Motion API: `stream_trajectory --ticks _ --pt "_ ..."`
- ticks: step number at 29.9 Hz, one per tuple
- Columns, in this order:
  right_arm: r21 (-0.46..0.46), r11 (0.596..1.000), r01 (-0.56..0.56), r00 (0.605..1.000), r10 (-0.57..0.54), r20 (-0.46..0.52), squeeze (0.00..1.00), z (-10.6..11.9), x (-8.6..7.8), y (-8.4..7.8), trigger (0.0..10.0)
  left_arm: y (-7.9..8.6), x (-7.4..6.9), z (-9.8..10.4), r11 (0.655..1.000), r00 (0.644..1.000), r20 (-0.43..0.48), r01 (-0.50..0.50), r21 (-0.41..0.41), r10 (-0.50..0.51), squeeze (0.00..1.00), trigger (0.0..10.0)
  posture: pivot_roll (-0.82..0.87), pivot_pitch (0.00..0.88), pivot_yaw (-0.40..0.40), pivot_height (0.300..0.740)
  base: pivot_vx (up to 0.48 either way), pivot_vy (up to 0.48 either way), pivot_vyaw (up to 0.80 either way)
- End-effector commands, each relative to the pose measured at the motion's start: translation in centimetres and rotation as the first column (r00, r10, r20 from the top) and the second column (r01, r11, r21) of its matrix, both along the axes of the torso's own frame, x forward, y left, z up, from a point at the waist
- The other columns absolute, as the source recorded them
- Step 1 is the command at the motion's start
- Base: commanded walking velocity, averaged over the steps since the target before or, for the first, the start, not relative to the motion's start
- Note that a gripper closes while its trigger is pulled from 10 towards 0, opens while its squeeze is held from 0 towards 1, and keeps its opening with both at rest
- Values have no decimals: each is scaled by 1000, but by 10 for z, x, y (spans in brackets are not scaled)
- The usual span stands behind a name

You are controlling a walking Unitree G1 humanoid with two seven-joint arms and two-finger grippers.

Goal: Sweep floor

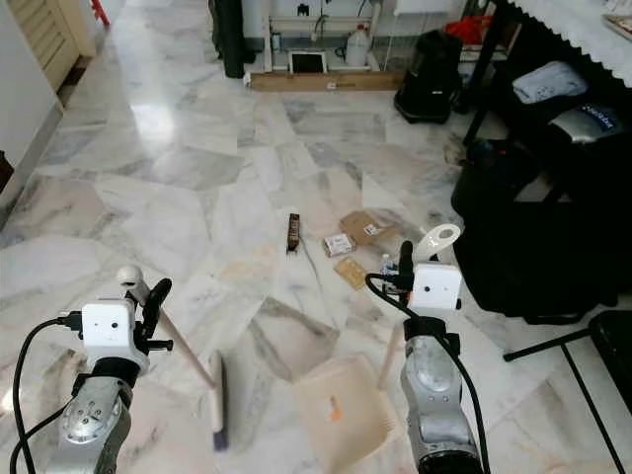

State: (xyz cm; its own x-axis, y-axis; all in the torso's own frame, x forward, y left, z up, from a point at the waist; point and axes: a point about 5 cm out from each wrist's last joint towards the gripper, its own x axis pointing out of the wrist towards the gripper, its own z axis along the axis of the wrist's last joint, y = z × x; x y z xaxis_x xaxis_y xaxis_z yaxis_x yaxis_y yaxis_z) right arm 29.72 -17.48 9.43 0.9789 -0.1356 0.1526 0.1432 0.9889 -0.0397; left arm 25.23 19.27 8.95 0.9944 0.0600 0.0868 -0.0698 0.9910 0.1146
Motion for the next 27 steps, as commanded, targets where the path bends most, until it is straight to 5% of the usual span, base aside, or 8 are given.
stream_trajectory --ticks 1,17,27 --pt "-13 999 31 999 -31 29 0 5 3 -6 10000 1 -1 5 1000 1000 20 13 7 -13 0 10000 19 144 -16 740 0 0 0" --pt "39 967 253 962 -248 -112 0 -36 2 -31 10000 9 -6 8 998 999 -2 49 32 -49 0 10000 49 169 26 740 0 0 0" --pt "36 968 250 968 -248 -47 0 -29 6 -35 10000 7 -6 9 998 998 2 55 28 -55 0 10000 50 172 25 740 0 0 0"
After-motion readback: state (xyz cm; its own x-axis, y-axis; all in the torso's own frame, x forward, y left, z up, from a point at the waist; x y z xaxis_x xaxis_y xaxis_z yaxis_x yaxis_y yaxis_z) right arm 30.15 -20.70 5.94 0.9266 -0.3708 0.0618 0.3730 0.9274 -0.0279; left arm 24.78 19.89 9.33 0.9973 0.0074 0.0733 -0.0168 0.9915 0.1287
